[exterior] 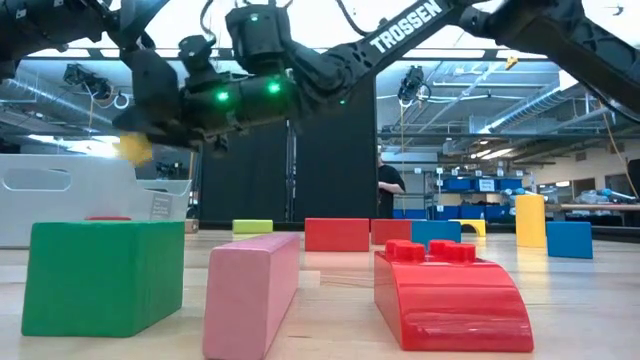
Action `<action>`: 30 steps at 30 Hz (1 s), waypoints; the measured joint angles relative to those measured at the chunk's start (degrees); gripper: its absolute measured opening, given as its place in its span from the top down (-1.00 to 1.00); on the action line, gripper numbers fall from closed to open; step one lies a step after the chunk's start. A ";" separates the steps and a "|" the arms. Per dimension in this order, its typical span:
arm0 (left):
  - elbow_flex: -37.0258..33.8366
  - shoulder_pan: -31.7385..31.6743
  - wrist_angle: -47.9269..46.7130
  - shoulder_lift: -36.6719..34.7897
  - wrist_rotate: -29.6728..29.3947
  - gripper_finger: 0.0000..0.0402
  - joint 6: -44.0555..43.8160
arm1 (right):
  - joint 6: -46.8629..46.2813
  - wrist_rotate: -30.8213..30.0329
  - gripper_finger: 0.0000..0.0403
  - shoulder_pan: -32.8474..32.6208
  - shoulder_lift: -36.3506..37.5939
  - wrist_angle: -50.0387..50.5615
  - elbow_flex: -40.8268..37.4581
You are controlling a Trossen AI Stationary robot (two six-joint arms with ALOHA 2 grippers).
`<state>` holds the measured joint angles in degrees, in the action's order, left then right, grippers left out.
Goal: Sort blocks by size
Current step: Put the middle left yellow block into the grey bin, then put the middle left red block into the grey bin
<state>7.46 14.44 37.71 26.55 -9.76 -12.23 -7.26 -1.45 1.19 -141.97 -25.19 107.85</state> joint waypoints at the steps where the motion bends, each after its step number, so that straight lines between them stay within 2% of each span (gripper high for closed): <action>1: 0.02 0.00 -0.02 0.00 0.10 0.32 0.00 | 0.41 0.02 -0.02 0.00 0.03 1.66 0.51; 4: 0.00 0.00 -0.04 0.00 0.50 0.32 -0.01 | 2.60 -0.22 -0.19 0.00 1.01 3.11 0.79; 9: 0.01 0.00 -0.40 0.00 1.82 0.32 0.09 | 6.92 -6.81 -0.28 -0.45 4.62 -1.98 -3.37; 12: 0.02 0.00 -0.44 0.00 2.16 0.32 0.17 | 7.34 -9.06 -0.24 -0.61 8.04 -8.91 -10.09; 16: 0.00 0.00 -0.62 0.00 2.19 0.32 0.22 | 7.45 -10.70 -0.16 -0.57 14.58 -17.55 -23.59; 19: 0.00 0.00 -1.89 0.00 1.53 0.32 0.20 | 7.79 -13.13 -0.12 -0.52 22.17 -20.64 -34.01; 24: 0.02 0.00 -5.27 0.48 -5.75 0.32 -1.29 | 10.07 -18.41 -0.09 -1.42 37.31 -20.60 -50.00; 30: 0.01 -0.02 -6.88 2.91 -10.73 0.32 -1.58 | 13.54 -27.53 -0.09 -5.31 56.70 -20.79 -65.34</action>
<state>7.48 14.41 30.83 29.45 -20.49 -13.81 6.28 -28.98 -4.12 -85.26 -45.99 42.51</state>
